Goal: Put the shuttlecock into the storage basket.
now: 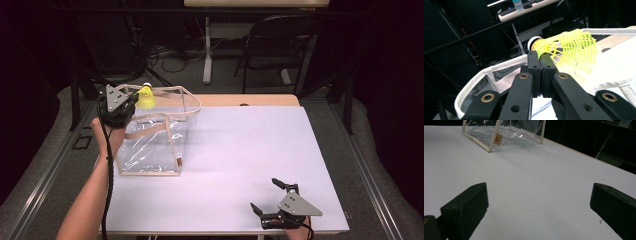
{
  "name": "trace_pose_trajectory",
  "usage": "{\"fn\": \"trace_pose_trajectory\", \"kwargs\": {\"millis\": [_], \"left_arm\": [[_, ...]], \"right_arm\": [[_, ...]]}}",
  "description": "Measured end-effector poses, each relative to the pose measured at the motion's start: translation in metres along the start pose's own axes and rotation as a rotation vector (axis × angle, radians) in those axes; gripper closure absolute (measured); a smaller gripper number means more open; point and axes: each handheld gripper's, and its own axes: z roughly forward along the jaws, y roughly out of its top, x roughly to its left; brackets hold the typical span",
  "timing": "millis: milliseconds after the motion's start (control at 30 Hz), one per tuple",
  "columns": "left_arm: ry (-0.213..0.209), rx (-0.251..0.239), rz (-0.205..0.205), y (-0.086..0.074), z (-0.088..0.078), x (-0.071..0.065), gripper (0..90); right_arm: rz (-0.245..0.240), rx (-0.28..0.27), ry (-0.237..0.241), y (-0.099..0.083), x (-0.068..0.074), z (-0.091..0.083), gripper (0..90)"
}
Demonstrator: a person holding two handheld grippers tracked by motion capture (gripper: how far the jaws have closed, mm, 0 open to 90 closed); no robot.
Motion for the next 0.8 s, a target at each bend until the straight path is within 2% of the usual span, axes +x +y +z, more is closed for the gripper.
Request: {"fn": "trace_pose_trajectory", "kwargs": {"millis": [433, 800], "left_arm": [[0.019, 0.031, 0.0, -0.003, -0.0008, 0.0012, 89.0], [0.03, 0.043, 0.008, -0.0007, -0.001, -0.0047, 89.1]], "right_arm": [[-0.002, 0.002, 0.002, -0.0002, 0.0001, 0.0009, 1.4], [0.001, 0.002, 0.001, 0.0001, 0.0002, 0.001, 1.4]]}}
